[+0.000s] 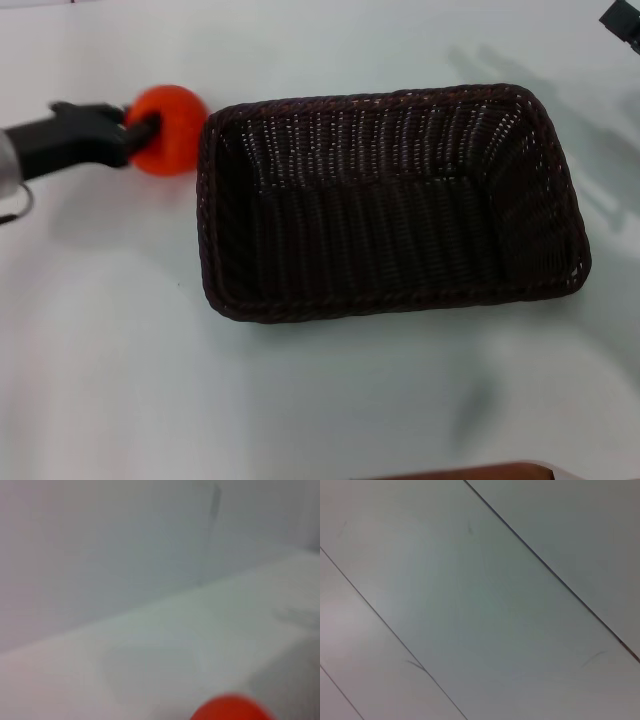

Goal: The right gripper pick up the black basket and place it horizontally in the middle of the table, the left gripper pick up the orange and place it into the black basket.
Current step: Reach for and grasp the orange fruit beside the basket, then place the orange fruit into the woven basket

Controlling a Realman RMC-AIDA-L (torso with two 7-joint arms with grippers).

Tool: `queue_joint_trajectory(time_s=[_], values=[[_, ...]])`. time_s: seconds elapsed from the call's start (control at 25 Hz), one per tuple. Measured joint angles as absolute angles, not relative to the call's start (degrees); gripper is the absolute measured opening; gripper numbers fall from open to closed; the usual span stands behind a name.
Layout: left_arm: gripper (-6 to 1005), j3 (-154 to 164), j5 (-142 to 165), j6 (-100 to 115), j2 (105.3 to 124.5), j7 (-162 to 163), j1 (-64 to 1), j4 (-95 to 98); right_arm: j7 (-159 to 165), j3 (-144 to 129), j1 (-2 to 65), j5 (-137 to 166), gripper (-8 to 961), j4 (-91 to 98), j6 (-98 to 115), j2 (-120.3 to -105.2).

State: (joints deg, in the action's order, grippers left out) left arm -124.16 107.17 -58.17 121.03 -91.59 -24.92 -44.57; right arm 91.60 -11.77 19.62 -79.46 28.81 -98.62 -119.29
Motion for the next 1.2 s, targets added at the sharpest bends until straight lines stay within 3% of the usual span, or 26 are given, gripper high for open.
queue_joint_trajectory(time_s=[0.16,0.6,1.2], values=[[247,-135.1,106.8,-66.3,121.2,-92.1,-24.3,-46.9,92.1,-11.8,19.7,-79.8,643,28.8,-98.7,-119.26],[137,-140.0,92.4,-92.0,124.18,-98.1,-18.0,-53.5,92.2,-11.3,21.6,-80.1,643,28.8,-99.1,-119.09],[83,-126.9,83.1,-92.1,124.46,-116.4,-19.9,-33.3,91.7,-11.4,22.1,-80.1,642,27.5,-99.2,-119.37]])
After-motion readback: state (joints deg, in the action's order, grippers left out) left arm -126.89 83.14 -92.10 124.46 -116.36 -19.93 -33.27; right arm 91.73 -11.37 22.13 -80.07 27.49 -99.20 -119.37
